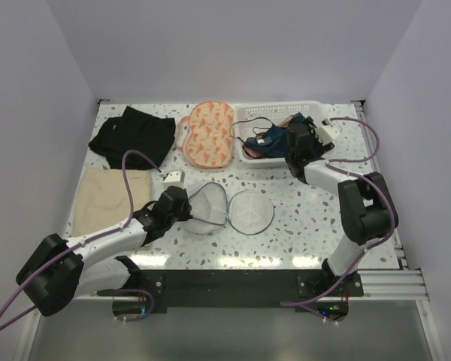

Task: Unzip the laundry bag and remove the bra
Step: Place the bra in the bin.

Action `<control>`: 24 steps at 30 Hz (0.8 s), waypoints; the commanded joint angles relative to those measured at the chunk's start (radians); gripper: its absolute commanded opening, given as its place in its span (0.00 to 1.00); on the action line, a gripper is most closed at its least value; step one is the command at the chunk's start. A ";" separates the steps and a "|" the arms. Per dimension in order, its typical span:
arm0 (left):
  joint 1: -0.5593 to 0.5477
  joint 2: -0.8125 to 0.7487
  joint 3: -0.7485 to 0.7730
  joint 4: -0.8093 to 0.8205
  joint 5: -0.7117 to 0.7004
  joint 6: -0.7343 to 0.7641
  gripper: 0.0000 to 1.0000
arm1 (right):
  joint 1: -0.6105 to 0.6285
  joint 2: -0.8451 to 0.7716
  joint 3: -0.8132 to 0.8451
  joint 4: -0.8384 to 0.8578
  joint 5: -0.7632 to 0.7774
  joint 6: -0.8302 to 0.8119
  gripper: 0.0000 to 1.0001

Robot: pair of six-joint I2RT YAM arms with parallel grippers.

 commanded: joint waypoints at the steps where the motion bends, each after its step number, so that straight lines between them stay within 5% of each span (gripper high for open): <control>1: 0.006 0.009 0.041 0.026 -0.003 0.003 0.00 | 0.003 -0.095 -0.021 0.014 0.030 0.027 0.80; 12: 0.006 0.013 0.037 0.031 -0.002 0.002 0.02 | 0.003 -0.277 -0.041 -0.222 0.122 0.121 0.81; 20: 0.006 0.012 0.027 0.046 -0.002 0.002 0.10 | 0.006 -0.408 -0.080 -0.323 -0.068 -0.029 0.79; 24: 0.006 0.009 0.018 0.060 -0.007 0.000 0.24 | 0.006 -0.506 -0.168 -0.301 -0.171 -0.130 0.80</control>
